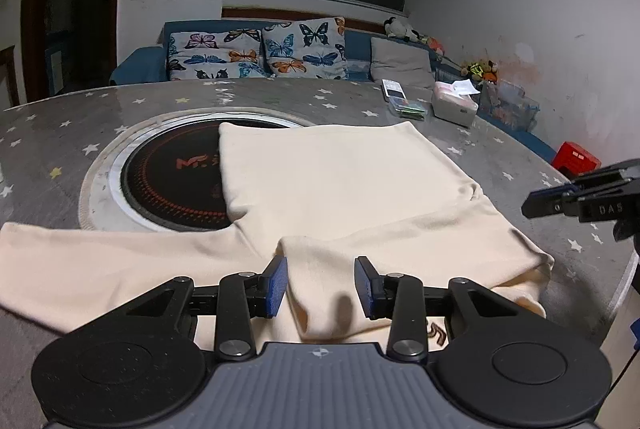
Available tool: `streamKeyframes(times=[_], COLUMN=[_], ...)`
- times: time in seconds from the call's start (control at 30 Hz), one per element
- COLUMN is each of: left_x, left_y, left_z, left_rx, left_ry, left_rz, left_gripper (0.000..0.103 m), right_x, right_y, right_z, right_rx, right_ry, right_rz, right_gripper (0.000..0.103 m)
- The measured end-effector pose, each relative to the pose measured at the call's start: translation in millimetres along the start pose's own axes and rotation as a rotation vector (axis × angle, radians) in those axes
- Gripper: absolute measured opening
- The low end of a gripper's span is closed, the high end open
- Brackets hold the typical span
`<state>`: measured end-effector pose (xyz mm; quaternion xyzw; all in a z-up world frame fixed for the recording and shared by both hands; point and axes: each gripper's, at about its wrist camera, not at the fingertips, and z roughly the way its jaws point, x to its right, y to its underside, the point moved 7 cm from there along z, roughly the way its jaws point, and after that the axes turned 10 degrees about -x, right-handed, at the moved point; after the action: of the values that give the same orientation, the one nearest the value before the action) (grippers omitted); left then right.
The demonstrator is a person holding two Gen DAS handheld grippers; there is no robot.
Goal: Fold clothes
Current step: 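Lift the side and sleeve with the right gripper and fold across the body, then open the right gripper and withdraw from the folded side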
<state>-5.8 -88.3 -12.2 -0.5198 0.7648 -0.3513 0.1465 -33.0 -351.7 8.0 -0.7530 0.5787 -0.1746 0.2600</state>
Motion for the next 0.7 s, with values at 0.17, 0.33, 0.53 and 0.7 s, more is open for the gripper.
streamKeyframes(times=[0.17, 0.33, 0.53, 0.7], left_x=[4, 4, 0, -4], left_y=[-3, -6, -8, -7], left_z=[10, 15, 18, 21], left_rx=[-0.020, -0.029, -0.034, -0.039], left_ry=[-0.012, -0.026, -0.033, -0.037], left_rz=[0.012, 0.023, 0.024, 0.017], left_gripper=[0.038, 0.037, 0.037, 0.037], right_x=[-7, -19, -19, -15], right_y=[-16, -24, -25, -22], right_z=[14, 38, 46, 49], right_rx=[0.016, 0.004, -0.021, -0.055], right_ry=[-0.026, -0.047, -0.038, -0.069], right_rz=[-0.062, -0.136, -0.226, -0.266], right_gripper=[0.018, 0.018, 0.018, 0.019])
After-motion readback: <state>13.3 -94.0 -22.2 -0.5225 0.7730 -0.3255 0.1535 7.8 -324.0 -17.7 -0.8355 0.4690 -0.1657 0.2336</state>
